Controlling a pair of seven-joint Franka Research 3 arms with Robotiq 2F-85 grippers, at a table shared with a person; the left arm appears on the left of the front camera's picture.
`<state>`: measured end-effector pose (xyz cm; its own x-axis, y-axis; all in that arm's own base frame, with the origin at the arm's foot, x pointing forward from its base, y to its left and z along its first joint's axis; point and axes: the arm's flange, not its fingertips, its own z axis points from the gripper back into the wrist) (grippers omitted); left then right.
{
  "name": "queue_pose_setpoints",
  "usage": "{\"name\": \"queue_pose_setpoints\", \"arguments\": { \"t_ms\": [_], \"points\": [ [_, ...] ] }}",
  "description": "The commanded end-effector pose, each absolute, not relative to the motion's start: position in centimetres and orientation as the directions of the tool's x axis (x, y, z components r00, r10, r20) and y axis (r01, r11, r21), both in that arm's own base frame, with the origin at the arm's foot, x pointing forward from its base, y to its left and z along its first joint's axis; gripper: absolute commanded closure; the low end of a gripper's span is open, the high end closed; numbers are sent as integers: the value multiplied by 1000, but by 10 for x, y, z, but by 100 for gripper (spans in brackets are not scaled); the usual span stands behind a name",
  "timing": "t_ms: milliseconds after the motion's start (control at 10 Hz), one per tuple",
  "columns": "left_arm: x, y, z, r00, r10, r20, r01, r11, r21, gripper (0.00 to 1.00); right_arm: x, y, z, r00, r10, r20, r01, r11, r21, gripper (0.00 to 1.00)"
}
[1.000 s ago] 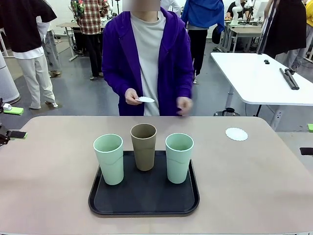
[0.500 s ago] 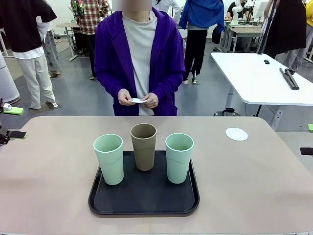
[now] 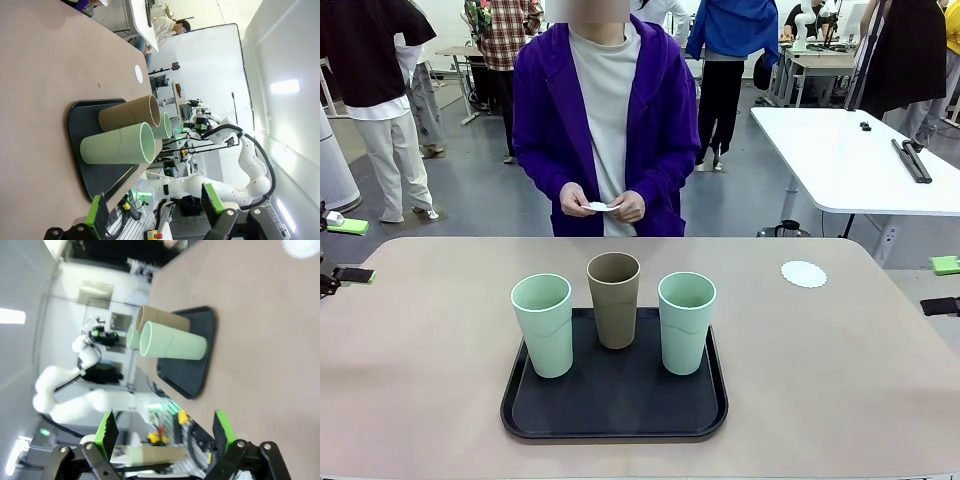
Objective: Place coasters on the table and set cups on them.
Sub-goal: Pick up one Reusable plastic cup and place it on a coaster set by the human.
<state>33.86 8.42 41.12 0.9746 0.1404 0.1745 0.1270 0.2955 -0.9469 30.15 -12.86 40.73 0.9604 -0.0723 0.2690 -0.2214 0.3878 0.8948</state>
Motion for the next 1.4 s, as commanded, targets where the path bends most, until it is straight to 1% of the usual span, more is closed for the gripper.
{"name": "queue_pose_setpoints", "arguments": {
  "t_ms": [0, 100, 200, 300, 400, 500, 600, 800, 900, 1000, 1100, 1200, 1300],
  "points": [
    [339, 85, 411, 972, 140, 187, 140, 291, -946, 0, 339, -103, 430, 900, 126, 416, -416, 528, 740, 0],
    [339, 85, 411, 972, 140, 187, 140, 291, -946, 0, 358, -79, 443, 857, 201, 475, -496, 576, 650, 0],
    [339, 85, 411, 972, 140, 187, 140, 291, -946, 0, 369, -49, 454, 781, 316, 539, -608, 584, 538, 0],
    [339, 85, 411, 972, 140, 187, 140, 291, -946, 0, 375, -12, 468, 665, 443, 601, -734, 533, 420, 0],
    [339, 85, 411, 972, 140, 187, 140, 291, -946, 0, 372, 21, 475, 549, 561, 620, -830, 455, 323, 0],
    [339, 85, 411, 972, 140, 187, 140, 291, -946, 0, 367, 51, 478, 453, 648, 612, -887, 394, 239, 0],
    [339, 85, 411, 972, 140, 187, 140, 291, -946, 0, 360, 78, 476, 384, 722, 575, -920, 348, 177, 0],
    [339, 85, 411, 972, 140, 187, 140, 291, -946, 0, 351, 112, 466, 305, 828, 470, -951, 295, 96, 0],
    [339, 85, 411, 972, 140, 187, 140, 291, -946, 0, 351, 122, 459, 284, 860, 424, -956, 288, 57, 0],
    [339, 85, 411, 972, 140, 187, 140, 291, -946, 0, 350, 128, 452, 270, 875, 402, -960, 275, 46, 0],
    [339, 85, 411, 972, 140, 187, 140, 291, -946, 0, 352, 130, 446, 258, 881, 398, -964, 262, 44, 0],
    [339, 85, 411, 972, 140, 187, 140, 291, -946, 0, 348, 128, 462, 259, 864, 433, -965, 249, 80, 0],
    [339, 85, 411, 972, 140, 187, 140, 291, -946, 0, 348, 128, 462, 259, 864, 433, -965, 249, 80, 0]
  ]
}}
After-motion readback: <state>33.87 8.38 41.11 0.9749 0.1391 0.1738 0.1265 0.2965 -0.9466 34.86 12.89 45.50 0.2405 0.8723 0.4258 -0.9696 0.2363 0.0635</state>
